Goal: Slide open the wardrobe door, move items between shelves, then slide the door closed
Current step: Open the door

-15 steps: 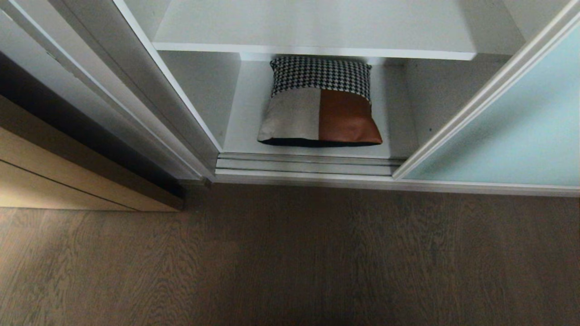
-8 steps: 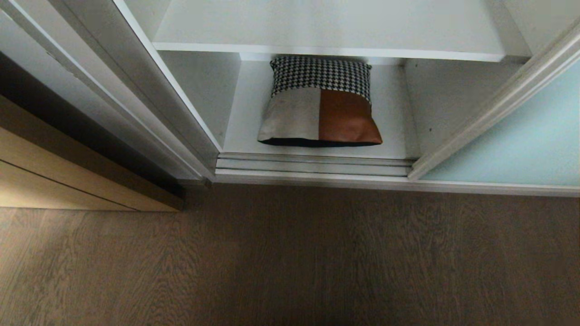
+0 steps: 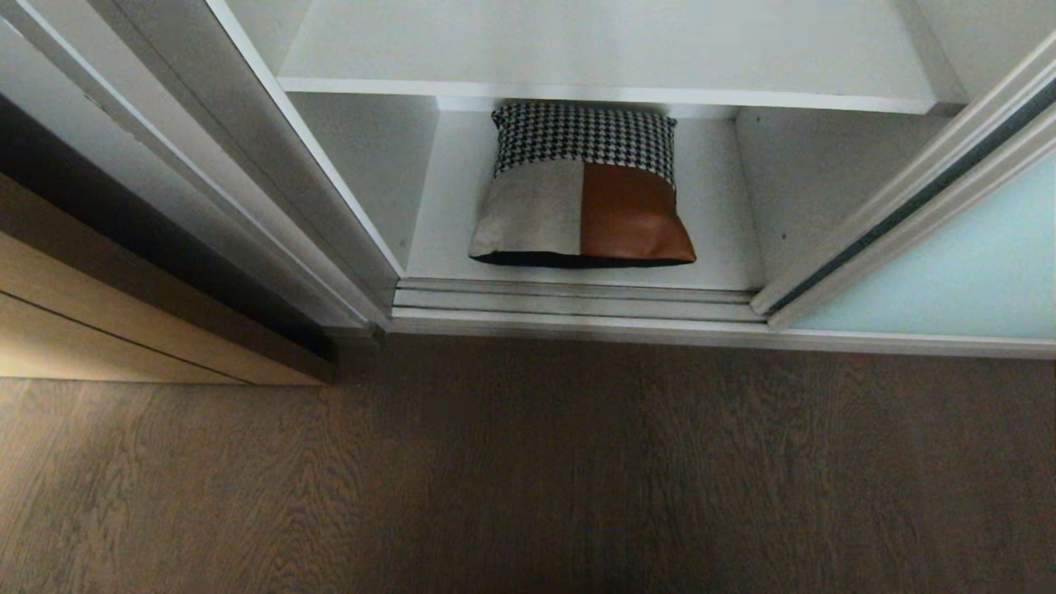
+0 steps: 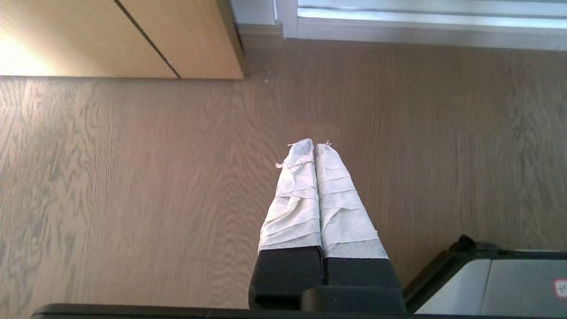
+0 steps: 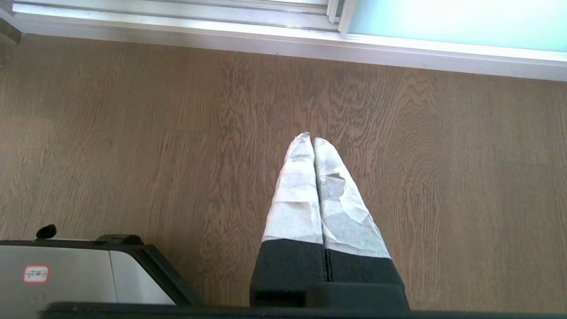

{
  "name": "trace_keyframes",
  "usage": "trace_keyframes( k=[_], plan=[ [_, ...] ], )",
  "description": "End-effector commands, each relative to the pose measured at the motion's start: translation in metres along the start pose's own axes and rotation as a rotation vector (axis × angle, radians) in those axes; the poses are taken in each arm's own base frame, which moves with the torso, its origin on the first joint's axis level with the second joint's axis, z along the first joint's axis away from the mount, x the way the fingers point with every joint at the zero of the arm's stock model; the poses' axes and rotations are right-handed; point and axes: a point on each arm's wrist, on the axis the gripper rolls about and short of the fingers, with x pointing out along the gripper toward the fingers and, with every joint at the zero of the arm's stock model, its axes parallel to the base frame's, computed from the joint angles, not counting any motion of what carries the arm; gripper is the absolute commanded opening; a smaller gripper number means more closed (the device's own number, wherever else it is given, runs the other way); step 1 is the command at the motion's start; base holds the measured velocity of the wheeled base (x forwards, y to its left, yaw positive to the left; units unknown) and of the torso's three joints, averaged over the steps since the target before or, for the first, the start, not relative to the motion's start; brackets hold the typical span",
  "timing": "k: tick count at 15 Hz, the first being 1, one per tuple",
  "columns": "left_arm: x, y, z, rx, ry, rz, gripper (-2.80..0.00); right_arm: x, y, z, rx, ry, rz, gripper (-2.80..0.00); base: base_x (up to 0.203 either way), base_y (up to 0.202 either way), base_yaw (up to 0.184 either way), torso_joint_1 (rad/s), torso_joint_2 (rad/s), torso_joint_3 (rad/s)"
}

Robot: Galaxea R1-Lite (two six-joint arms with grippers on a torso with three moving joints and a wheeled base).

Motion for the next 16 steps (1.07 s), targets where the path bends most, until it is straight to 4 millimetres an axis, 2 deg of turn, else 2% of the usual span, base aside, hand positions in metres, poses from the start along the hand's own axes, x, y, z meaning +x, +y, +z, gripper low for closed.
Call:
trace_keyframes(
  k=[1, 11, 16],
  plan=[
    [0.0007, 0.0000, -0.0008, 0.004, 0.001, 0.001, -2.80, 0.0000, 0.0000, 0.0000, 0.000, 0.000, 0.000, -2.80, 0.000, 0.000, 0.000, 0.000, 0.00, 0.000],
    [0.0008, 0.0000, -0.0003, -0.016, -0.002, 0.002, -2.80, 0.0000, 0.0000, 0.0000, 0.000, 0.000, 0.000, -2.80, 0.000, 0.000, 0.000, 0.000, 0.00, 0.000],
    [0.0008, 0.0000, -0.0002, -0.018, -0.003, 0.002, -2.80, 0.0000, 0.0000, 0.0000, 0.000, 0.000, 0.000, -2.80, 0.184, 0.000, 0.001, 0.003, 0.00, 0.004]
  ],
)
